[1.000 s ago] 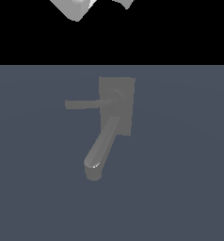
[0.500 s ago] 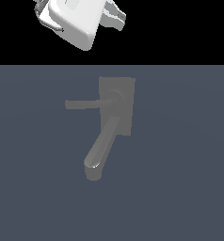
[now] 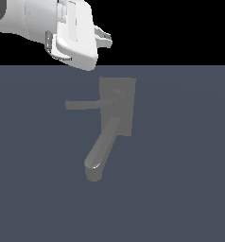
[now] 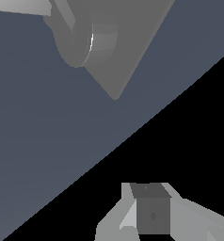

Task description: Turn on the faucet by rotating a designated handle.

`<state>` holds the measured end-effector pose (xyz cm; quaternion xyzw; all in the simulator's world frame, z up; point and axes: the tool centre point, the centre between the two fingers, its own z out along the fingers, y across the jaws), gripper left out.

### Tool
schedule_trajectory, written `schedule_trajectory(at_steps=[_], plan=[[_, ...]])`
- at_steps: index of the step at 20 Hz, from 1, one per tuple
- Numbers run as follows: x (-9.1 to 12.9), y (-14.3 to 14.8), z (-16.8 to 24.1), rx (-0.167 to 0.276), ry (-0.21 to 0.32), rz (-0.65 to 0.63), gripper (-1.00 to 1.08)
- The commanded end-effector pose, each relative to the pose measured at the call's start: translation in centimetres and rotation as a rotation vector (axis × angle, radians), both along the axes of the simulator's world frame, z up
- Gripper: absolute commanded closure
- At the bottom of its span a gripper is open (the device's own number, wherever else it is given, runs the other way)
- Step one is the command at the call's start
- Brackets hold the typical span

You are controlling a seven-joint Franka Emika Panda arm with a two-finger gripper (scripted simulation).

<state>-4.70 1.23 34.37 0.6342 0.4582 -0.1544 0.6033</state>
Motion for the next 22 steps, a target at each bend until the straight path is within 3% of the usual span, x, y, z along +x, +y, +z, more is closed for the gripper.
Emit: schedule_trajectory(at_steps=[1, 12, 22], plan=[[0.9, 1.0, -0.8, -0.055, 0.017, 0.064, 1.08], [4.2, 6.5, -5.2, -0.28, 0.093, 0.352, 1.08], [5.6, 12.6, -10.4, -0.469, 0.16, 0.63, 1.08]])
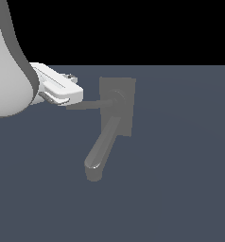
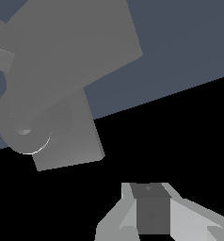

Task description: Turn on the faucet by rotating a designated handle.

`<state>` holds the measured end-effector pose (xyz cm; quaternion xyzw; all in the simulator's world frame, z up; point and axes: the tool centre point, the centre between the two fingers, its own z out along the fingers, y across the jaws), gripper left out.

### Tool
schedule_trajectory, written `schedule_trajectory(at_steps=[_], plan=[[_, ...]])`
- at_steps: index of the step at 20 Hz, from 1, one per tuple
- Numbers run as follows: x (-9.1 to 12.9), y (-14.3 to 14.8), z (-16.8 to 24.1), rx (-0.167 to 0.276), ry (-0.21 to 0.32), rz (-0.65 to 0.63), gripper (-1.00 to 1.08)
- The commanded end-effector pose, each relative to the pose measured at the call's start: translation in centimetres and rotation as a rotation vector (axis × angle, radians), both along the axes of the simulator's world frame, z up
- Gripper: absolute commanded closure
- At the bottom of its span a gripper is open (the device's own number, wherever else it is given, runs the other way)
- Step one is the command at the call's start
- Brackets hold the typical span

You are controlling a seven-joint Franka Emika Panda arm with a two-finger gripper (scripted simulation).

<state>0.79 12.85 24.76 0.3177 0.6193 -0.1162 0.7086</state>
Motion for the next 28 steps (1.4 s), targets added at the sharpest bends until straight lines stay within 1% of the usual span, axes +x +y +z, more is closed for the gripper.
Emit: schedule_trajectory(at_steps=[1, 6, 12, 16, 23, 28], plan=[[0.1, 1.6, -1.4, -0.044, 0.017, 0.069, 1.08], [0.1, 4.0, -3.6, -0.11, 0.046, 0.176, 1.08], [-0.1, 6.1, -5.4, -0.16, 0.066, 0.261, 1.08], [-0.3, 6.5, -6.2, -0.177, 0.077, 0.289, 1.08], [-1.1, 5.3, -8.0, -0.185, 0.111, 0.305, 1.08], [-1.4, 6.5, -8.9, -0.206, 0.123, 0.352, 1.08]])
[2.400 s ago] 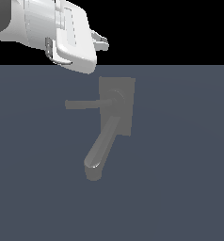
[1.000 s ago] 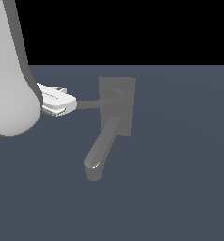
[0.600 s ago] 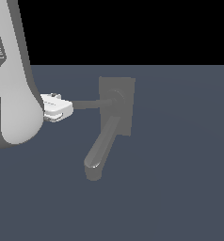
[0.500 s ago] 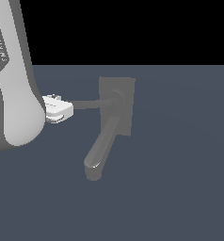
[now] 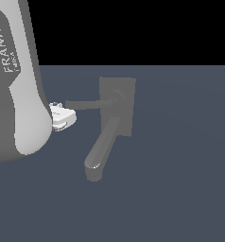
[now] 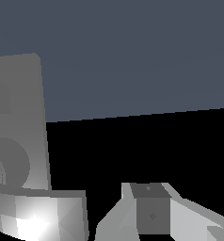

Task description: Turn on the faucet by rotating a designated handle.

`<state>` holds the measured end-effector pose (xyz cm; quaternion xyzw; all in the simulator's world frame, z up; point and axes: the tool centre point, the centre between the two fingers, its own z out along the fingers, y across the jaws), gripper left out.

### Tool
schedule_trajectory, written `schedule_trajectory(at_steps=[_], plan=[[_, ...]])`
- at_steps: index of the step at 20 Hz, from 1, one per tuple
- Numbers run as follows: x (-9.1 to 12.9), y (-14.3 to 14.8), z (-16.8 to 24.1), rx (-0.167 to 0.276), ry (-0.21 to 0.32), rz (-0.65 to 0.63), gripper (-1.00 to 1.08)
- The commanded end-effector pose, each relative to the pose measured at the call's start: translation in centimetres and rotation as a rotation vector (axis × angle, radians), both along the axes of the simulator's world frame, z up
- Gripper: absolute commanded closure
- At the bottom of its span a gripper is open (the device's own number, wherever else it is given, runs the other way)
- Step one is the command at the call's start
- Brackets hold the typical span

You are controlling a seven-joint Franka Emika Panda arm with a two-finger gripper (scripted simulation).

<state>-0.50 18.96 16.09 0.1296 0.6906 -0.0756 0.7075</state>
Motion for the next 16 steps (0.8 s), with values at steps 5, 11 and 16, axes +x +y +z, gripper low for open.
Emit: schedule_trajectory(at_steps=[5, 11, 16], plan=[[0.1, 0.2, -0.5, -0.001, -0.009, 0.02, 1.08], [0.3, -1.2, -1.1, 0.001, -0.009, 0.006, 1.08], [0.3, -2.4, -2.4, -0.029, 0.023, 0.004, 1.08]])
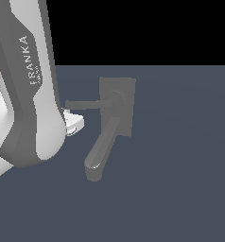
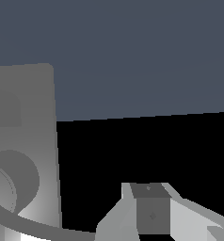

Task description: Turn on the faucet by rotating a designated handle.

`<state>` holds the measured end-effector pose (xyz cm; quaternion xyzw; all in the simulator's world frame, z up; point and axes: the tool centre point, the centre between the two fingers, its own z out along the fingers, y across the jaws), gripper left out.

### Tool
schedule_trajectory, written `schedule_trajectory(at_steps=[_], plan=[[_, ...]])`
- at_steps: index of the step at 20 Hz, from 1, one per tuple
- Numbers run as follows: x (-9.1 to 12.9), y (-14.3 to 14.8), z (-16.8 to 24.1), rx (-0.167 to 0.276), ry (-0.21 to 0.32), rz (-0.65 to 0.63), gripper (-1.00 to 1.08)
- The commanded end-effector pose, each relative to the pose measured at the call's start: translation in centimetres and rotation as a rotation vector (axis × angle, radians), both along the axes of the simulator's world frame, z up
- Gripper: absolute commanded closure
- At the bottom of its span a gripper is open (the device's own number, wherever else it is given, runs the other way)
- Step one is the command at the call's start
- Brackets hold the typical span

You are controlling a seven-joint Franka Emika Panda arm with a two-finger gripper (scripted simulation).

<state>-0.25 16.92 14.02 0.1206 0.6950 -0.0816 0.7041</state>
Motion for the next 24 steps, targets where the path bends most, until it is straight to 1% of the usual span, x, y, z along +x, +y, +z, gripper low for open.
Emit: schedule_trajectory(at_steps=[1, 6, 11, 14, 17, 20, 24], plan=[[0.0, -0.5, -0.5, -0.015, 0.012, 0.0, 1.08], [0.6, -1.8, -0.6, -0.044, 0.005, -0.006, 1.08], [1.2, -4.8, -1.2, -0.07, 0.01, -0.045, 1.08], [1.1, -6.1, -1.6, -0.075, 0.018, -0.059, 1.08], [1.0, -6.0, -1.5, -0.067, 0.014, -0.046, 1.08], [0.7, -4.8, -1.4, -0.054, 0.007, -0.012, 1.08], [0.5, -3.9, -1.8, -0.059, 0.011, 0.023, 1.08]])
